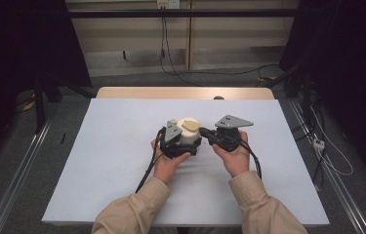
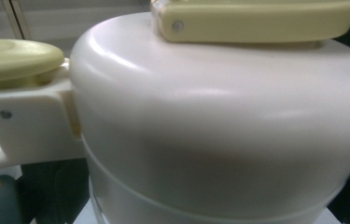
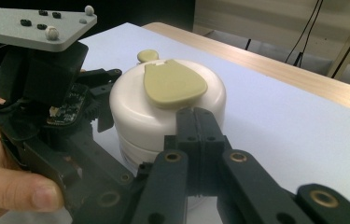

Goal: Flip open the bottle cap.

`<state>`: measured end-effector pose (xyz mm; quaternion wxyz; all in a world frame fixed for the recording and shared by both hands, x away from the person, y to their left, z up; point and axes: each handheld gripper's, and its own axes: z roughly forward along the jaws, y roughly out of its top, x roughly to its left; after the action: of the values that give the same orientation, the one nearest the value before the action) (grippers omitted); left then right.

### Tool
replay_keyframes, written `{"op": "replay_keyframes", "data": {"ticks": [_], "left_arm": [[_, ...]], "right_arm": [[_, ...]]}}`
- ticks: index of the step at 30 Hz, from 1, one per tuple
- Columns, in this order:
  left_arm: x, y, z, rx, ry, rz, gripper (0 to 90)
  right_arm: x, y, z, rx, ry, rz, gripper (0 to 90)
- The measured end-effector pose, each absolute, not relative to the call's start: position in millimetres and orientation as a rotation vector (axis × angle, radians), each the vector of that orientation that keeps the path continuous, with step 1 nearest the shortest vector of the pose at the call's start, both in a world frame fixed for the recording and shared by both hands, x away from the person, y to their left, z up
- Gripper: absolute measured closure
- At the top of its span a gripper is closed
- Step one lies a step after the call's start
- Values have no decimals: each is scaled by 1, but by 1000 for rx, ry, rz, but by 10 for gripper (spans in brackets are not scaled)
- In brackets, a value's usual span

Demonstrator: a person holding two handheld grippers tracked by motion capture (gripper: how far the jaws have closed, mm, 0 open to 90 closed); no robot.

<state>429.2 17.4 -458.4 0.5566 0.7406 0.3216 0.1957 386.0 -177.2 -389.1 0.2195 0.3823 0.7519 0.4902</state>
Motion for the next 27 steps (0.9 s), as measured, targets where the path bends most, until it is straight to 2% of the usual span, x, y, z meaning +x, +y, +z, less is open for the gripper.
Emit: {"op": "replay_keyframes", "data": {"ticks": [27], "left_arm": [[429, 17, -458, 1749, 760, 463, 51]], "right_arm": [[390, -173, -380, 1001, 2096, 1340, 900]]}}
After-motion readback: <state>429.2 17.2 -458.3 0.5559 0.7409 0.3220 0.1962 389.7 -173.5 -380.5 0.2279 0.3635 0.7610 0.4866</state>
